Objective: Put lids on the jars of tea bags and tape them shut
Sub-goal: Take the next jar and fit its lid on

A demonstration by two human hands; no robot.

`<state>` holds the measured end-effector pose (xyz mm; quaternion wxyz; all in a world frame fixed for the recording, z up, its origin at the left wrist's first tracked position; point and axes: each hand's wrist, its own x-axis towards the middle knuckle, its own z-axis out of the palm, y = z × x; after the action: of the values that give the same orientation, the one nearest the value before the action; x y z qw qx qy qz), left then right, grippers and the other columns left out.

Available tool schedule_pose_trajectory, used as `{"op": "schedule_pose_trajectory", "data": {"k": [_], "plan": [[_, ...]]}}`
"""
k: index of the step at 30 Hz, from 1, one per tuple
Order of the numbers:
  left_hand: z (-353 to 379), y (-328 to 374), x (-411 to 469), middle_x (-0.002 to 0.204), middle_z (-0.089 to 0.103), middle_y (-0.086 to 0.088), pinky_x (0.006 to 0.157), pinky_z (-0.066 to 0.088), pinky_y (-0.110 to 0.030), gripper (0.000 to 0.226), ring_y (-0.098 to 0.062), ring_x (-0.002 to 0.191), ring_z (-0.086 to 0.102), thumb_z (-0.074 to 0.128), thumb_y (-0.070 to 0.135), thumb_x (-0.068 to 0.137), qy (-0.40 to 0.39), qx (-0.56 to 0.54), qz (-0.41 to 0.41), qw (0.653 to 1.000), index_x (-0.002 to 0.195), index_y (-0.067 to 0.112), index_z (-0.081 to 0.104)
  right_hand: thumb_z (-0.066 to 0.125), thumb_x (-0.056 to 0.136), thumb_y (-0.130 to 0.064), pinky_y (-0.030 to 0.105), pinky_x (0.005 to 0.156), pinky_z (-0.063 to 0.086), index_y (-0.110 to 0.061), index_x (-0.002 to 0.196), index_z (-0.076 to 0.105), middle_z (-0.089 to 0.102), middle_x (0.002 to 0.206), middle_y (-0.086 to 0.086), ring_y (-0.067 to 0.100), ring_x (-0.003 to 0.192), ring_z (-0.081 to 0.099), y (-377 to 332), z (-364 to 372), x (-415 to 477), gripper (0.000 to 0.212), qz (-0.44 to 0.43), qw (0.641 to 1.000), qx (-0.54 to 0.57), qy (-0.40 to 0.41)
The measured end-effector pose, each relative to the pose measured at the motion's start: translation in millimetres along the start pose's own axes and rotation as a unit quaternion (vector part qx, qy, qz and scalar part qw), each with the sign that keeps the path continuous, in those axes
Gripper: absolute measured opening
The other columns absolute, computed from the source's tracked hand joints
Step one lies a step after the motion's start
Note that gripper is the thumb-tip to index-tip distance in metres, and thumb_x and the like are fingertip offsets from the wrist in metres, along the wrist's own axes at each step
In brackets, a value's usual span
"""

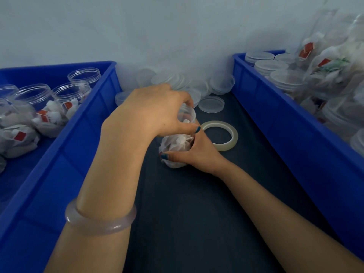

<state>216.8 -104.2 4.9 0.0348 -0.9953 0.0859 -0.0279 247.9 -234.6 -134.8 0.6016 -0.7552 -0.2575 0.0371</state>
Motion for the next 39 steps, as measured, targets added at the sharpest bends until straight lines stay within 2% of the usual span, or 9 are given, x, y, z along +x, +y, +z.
{"op": "schedule_pose_trajectory", "data": {"k": [5, 8, 12, 19, 25, 28, 32, 35, 39], "plan": [[4, 4, -1, 0.129, 0.057, -0.004, 0.07, 0.035, -0.033, 0.087, -0.025, 0.112, 0.059, 0.052, 0.087, 0.071, 0.006, 0.027, -0.042, 0.999, 0.142, 0.037, 0.047, 0.091, 0.071, -0.01, 0.005, 0.09, 0.044, -0.022, 0.135, 0.04, 0.057, 0.123, -0.018, -0.014, 0.115, 0.054, -1, 0, 0, 0.083, -0.003, 1.0, 0.008, -0.008], [6, 9, -1, 0.124, 0.059, -0.006, 0.066, 0.031, -0.032, 0.086, -0.025, 0.108, 0.059, 0.052, 0.087, 0.072, 0.01, 0.04, -0.05, 0.998, 0.138, 0.032, 0.05, 0.091, 0.071, -0.008, 0.02, 0.1, 0.049, -0.016, 0.138, 0.04, 0.061, 0.13, -0.005, 0.003, 0.122, 0.058, 0, 1, 0, 0.085, -0.001, 1.0, 0.015, -0.005], [2, 7, 0, 0.123, 0.057, -0.003, 0.066, 0.03, -0.033, 0.075, -0.022, 0.103, 0.056, 0.054, 0.08, 0.079, -0.005, 0.052, -0.026, 0.998, 0.139, 0.035, 0.048, 0.092, 0.07, -0.013, 0.012, 0.093, 0.048, -0.02, 0.139, 0.041, 0.062, 0.128, -0.009, -0.001, 0.118, 0.059, -2, -2, 2, 0.086, 0.002, 1.0, 0.006, -0.017], [2, 2, 1, 0.13, 0.054, 0.002, 0.071, 0.033, -0.033, 0.079, -0.021, 0.112, 0.057, 0.055, 0.08, 0.075, -0.021, 0.042, -0.008, 0.999, 0.143, 0.042, 0.043, 0.094, 0.067, -0.026, 0.034, 0.101, 0.053, -0.03, 0.142, 0.038, 0.062, 0.127, -0.013, 0.003, 0.119, 0.06, -7, -6, 3, 0.093, 0.024, 0.998, -0.027, -0.043], [3, -2, 0, 0.134, 0.05, 0.0, 0.074, 0.037, -0.034, 0.082, -0.021, 0.115, 0.055, 0.053, 0.083, 0.073, -0.039, 0.022, -0.019, 0.999, 0.143, 0.043, 0.037, 0.086, 0.063, -0.058, 0.04, 0.105, 0.046, -0.033, 0.153, 0.023, 0.041, 0.149, -0.008, 0.012, 0.131, 0.045, -17, -35, -6, 0.113, 0.014, 0.926, -0.36, -0.114], [4, -1, 0, 0.135, 0.05, -0.002, 0.074, 0.037, -0.034, 0.081, -0.022, 0.115, 0.055, 0.055, 0.081, 0.075, -0.038, 0.021, -0.019, 0.999, 0.143, 0.041, 0.037, 0.083, 0.065, -0.064, 0.037, 0.103, 0.045, -0.027, 0.146, 0.037, 0.041, 0.143, -0.004, 0.016, 0.128, 0.045, -22, -45, -8, 0.1, 0.031, 0.9, -0.424, -0.097], [1, -3, -1, 0.136, 0.049, 0.001, 0.076, 0.038, -0.034, 0.081, -0.021, 0.117, 0.054, 0.059, 0.08, 0.074, -0.053, 0.006, -0.002, 0.999, 0.142, 0.042, 0.037, 0.069, 0.08, -0.066, 0.04, 0.095, 0.041, -0.02, 0.123, 0.054, 0.048, 0.128, 0.003, 0.024, 0.12, 0.045, -25, -61, -6, 0.065, 0.122, 0.794, -0.593, -0.057], [0, -5, -2, 0.135, 0.049, 0.002, 0.077, 0.038, -0.034, 0.08, -0.02, 0.115, 0.053, 0.062, 0.077, 0.074, -0.058, -0.005, 0.01, 0.998, 0.141, 0.042, 0.038, 0.057, 0.097, -0.048, 0.041, 0.094, 0.039, -0.021, 0.114, 0.057, 0.057, 0.124, 0.001, 0.022, 0.117, 0.049, -22, -63, -6, 0.032, 0.121, 0.789, -0.597, -0.075], [1, -5, -1, 0.136, 0.047, 0.0, 0.079, 0.04, -0.033, 0.079, -0.021, 0.116, 0.052, 0.066, 0.073, 0.075, -0.065, -0.031, 0.013, 0.997, 0.143, 0.042, 0.037, 0.039, 0.105, -0.039, 0.039, 0.079, 0.035, -0.018, 0.11, 0.053, 0.065, 0.107, 0.002, 0.024, 0.095, 0.059, -20, -56, -6, 0.026, 0.041, 0.785, -0.617, -0.037]]}}
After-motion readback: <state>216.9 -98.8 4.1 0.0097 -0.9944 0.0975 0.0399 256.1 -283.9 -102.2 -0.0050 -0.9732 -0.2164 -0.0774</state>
